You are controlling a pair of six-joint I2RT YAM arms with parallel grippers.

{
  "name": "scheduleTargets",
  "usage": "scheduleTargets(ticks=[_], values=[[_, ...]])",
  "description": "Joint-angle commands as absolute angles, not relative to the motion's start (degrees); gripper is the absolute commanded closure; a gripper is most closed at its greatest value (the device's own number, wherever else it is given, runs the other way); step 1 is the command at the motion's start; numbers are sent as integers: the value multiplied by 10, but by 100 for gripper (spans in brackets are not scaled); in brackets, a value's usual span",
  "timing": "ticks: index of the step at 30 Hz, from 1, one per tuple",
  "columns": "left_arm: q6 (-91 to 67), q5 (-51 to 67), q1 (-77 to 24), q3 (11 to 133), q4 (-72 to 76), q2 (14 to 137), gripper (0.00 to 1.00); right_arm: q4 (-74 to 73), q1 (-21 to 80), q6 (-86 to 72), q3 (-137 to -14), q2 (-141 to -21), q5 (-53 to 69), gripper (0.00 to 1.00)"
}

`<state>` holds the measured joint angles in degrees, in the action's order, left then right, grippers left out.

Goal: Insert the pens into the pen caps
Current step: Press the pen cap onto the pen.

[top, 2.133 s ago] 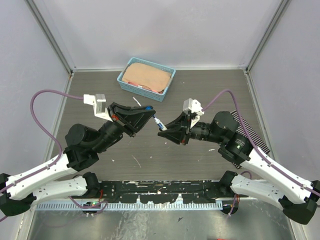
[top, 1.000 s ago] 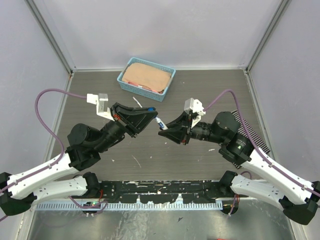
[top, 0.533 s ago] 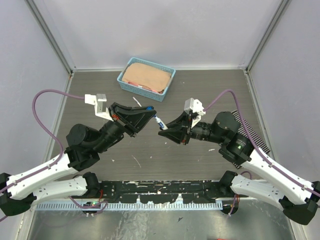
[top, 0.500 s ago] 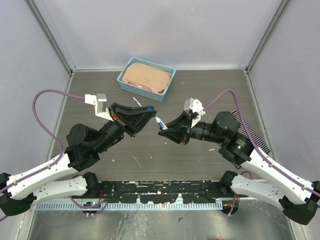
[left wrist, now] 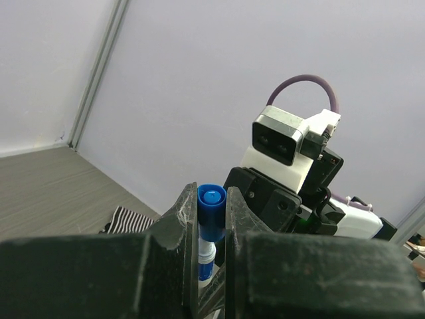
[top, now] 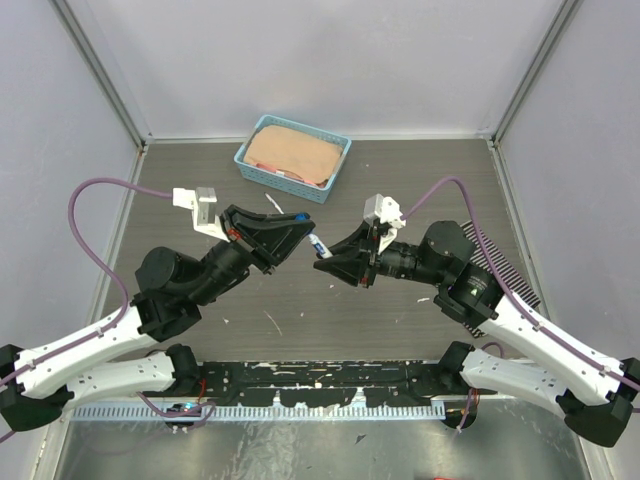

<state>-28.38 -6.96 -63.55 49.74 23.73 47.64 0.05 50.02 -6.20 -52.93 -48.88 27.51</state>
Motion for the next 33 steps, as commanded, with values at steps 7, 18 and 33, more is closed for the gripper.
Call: scheduleTargets(ticks=[7,18,33], values=[[-292,-63,-638,494,254,476,100,40,500,-64,-555,-470,255,100],[-304,-51,-638,493,256,487,100,40,500,-64,-555,-476,249,100],[-323,-47,-638,480,258,490,100,42,499,-61,-563,-473,231,100]])
